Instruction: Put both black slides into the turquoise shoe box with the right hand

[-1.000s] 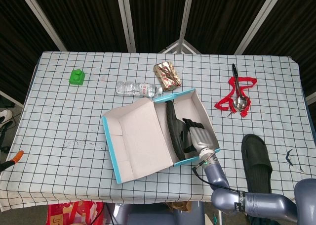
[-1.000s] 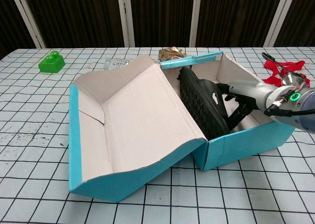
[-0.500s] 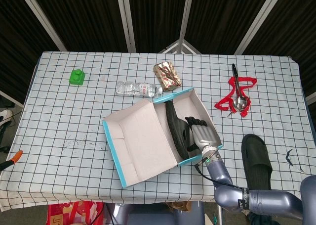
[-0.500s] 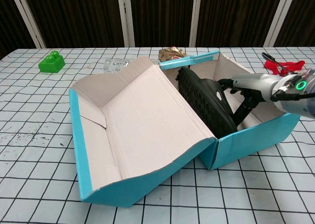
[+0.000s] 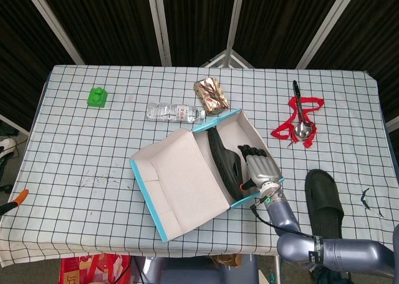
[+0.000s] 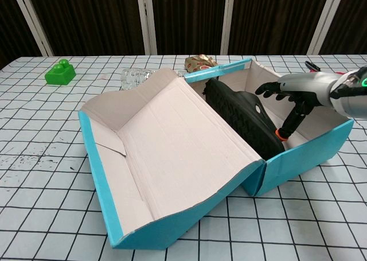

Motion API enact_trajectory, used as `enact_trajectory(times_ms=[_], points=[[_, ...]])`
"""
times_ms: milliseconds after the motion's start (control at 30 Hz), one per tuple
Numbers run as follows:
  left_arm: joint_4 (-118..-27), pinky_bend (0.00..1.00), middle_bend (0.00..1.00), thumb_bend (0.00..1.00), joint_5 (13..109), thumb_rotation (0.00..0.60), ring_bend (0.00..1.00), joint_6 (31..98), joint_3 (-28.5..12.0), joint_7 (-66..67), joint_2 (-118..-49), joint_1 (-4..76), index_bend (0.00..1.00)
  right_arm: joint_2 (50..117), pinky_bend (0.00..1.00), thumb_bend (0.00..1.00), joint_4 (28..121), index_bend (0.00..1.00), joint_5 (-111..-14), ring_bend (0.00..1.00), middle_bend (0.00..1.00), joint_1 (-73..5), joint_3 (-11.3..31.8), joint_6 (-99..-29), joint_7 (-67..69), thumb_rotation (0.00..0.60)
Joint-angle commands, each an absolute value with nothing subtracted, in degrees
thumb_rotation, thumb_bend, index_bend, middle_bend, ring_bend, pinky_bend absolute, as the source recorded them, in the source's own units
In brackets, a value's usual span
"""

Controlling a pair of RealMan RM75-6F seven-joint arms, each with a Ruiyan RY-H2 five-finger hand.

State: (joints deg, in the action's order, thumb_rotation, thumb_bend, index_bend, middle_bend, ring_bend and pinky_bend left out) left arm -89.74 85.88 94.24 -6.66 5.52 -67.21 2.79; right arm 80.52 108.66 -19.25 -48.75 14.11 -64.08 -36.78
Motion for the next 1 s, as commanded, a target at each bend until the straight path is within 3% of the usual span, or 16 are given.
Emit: enact_trajectory(times_ms=[33, 333, 667, 833, 1000], points=[[-89.71, 0.09, 0.08, 0.24, 85.80, 0.600, 0.00, 94.21, -6.69, 5.47, -67.22, 2.79, 0.16, 79.74, 0.01, 0.25, 109.47, 0.00, -18.84, 0.03, 0.03, -48.98, 14.14, -64.12, -36.73, 0.600], [-89.55, 0.09, 0.08, 0.24, 85.53, 0.600, 0.00, 94.07, -6.83, 5.11, -67.25, 2.83, 0.16, 77.39, 0.04, 0.25, 112.86, 0.00, -18.68, 0.06, 0.03, -49.13, 14.57, -66.22, -35.87, 0.600], [-89.42, 0.09, 0.08, 0.24, 85.35, 0.600, 0.00, 93.92, -6.91, 4.94, -67.32, 2.90, 0.16, 73.30, 0.33, 0.25, 119.00, 0.01, -15.96, 0.25, 0.05, -48.07, 15.65, -70.37, -34.57, 0.600], [-89.36, 0.09, 0.08, 0.24, 85.24, 0.600, 0.00, 93.77, -6.94, 4.97, -67.38, 2.96, 0.16, 69.14, 0.41, 0.25, 121.97, 0.07, -14.43, 0.32, 0.13, -46.46, 17.13, -69.07, -31.30, 0.600], [-89.32, 0.09, 0.08, 0.24, 85.22, 0.600, 0.00, 93.89, -6.97, 4.97, -67.40, 2.92, 0.16, 65.22, 0.42, 0.25, 122.18, 0.18, -21.62, 0.37, 0.22, -42.38, 16.22, -68.50, -26.40, 0.600]])
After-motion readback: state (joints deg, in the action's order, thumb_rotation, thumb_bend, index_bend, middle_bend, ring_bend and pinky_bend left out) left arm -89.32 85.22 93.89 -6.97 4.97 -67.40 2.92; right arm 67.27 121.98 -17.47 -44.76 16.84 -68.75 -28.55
